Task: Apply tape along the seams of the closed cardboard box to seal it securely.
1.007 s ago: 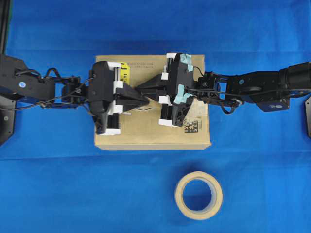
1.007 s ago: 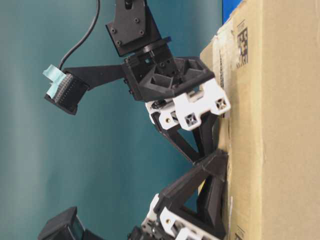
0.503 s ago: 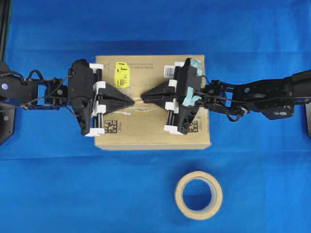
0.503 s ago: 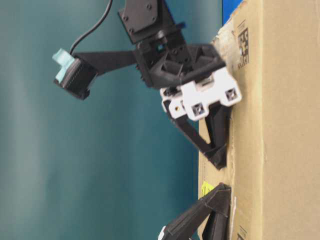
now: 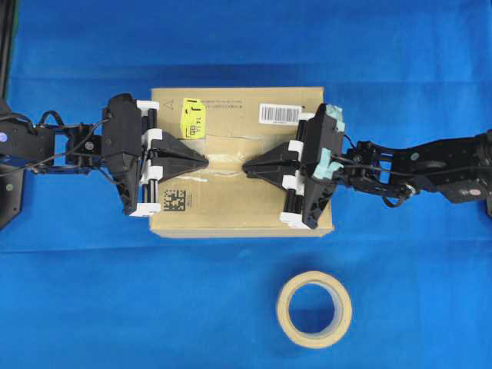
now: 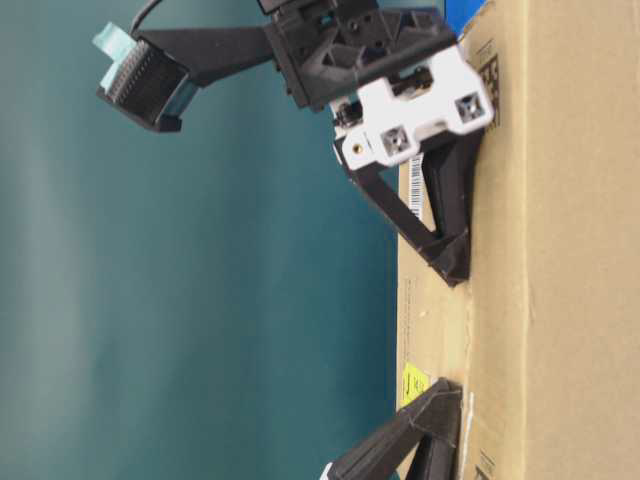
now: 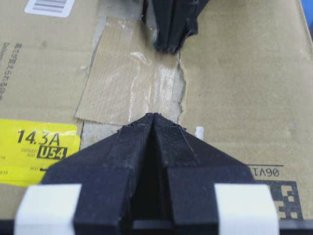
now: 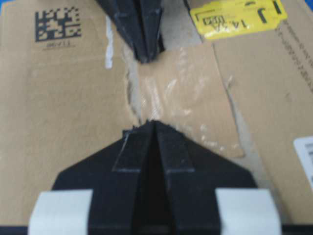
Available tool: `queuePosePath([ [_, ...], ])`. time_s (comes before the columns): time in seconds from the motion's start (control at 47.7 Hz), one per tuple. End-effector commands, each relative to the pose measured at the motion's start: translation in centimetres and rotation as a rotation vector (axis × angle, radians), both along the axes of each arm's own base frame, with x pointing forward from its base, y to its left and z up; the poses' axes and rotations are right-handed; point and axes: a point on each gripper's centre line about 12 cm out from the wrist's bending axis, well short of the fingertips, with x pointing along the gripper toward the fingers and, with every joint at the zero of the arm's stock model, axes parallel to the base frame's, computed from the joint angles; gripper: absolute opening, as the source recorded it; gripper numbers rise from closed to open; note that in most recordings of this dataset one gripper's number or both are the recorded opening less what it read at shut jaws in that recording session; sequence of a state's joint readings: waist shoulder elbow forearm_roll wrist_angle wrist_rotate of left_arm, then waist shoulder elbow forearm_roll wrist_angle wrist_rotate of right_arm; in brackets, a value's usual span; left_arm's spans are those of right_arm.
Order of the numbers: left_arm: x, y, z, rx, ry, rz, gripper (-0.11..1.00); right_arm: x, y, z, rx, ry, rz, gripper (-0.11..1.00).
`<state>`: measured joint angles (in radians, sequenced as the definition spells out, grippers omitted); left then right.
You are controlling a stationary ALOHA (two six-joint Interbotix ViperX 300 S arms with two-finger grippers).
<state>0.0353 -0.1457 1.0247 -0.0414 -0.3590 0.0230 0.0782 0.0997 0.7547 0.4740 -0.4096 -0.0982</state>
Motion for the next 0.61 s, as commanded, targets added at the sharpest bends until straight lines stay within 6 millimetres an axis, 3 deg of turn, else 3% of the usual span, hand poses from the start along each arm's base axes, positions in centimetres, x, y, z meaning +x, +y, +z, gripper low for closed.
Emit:
queuePosePath([
  [0.0, -1.6, -0.2, -1.6, -0.025, 0.066, 0.01, 0.0, -1.4, 1.7, -1.3, 0.004, 0.053, 0.046, -0.01],
  [0.189, -2.1, -0.3, -1.0, -0.03, 0.046, 0.01, 0.0, -1.7, 1.6, -0.1, -0.005, 0.026, 0.052, -0.01],
  [0.377, -2.4, 0.1, 3.0, -0.012, -0.048, 0.011, 0.0, -2.4, 1.3, 4.8, -0.057, -0.097, 0.079, -0.01],
  [0.587, -4.7, 0.3, 6.6, 0.003, -0.107, 0.013, 0.0, -5.2, 0.5, 9.6, -0.129, -0.204, 0.102, -0.01],
])
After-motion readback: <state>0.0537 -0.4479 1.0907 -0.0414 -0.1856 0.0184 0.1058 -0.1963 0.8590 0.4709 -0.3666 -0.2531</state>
